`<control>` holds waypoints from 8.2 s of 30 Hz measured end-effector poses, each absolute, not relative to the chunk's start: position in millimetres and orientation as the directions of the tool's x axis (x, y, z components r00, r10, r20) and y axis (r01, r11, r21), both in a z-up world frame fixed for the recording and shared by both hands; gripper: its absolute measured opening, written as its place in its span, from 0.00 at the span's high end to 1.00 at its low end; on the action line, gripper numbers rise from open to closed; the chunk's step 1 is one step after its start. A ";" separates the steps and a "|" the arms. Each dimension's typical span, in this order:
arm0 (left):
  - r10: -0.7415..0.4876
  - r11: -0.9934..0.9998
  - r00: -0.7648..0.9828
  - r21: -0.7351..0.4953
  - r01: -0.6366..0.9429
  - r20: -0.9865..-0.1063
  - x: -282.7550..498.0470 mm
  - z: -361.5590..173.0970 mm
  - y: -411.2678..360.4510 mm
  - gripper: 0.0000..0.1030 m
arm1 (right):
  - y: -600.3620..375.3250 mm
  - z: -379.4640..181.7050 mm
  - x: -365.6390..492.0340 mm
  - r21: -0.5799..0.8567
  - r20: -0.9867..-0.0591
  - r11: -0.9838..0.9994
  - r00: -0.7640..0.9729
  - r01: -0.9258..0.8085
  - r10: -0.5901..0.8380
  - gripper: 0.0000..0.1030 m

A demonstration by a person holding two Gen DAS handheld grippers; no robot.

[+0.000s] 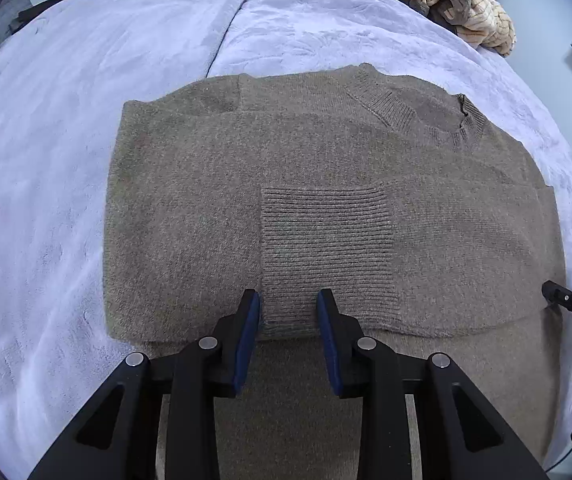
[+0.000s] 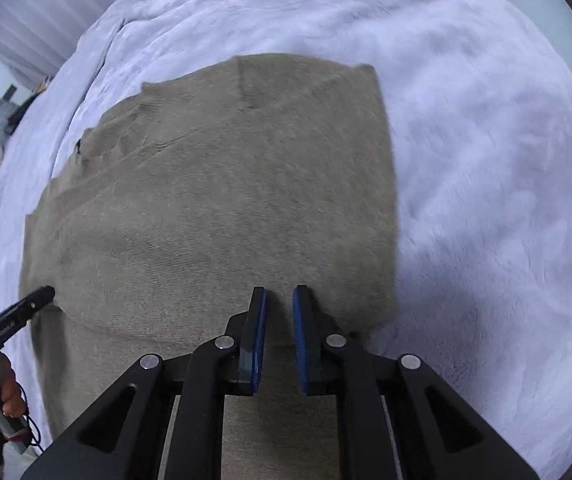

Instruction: Fold small clothes

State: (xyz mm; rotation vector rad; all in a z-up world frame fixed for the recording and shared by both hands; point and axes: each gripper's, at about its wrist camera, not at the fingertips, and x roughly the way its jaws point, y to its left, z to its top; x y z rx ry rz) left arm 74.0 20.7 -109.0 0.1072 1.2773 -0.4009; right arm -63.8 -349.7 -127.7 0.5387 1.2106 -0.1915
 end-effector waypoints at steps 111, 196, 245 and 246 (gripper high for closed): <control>-0.386 0.790 -0.519 -0.564 0.241 -0.763 -110.7 -133.2 128.7 0.00 | -269.1 -140.3 -287.8 0.663 -0.663 0.481 0.153 0.573 0.733 0.00; -0.490 0.813 0.281 -0.316 0.490 -0.825 152.1 -23.3 38.1 0.92 | -337.5 -21.9 -2.3 0.147 -0.859 0.969 0.511 0.199 0.026 0.92; -0.380 0.922 0.108 -0.367 0.128 -0.919 59.4 -121.2 141.0 0.23 | -335.2 -148.4 -148.9 0.641 -0.763 0.386 0.501 0.663 0.407 0.32; -0.388 0.918 0.103 -0.374 0.134 -0.916 62.9 -121.8 139.0 0.23 | -340.8 -149.0 -148.5 0.640 -0.765 0.368 0.517 0.674 0.383 0.32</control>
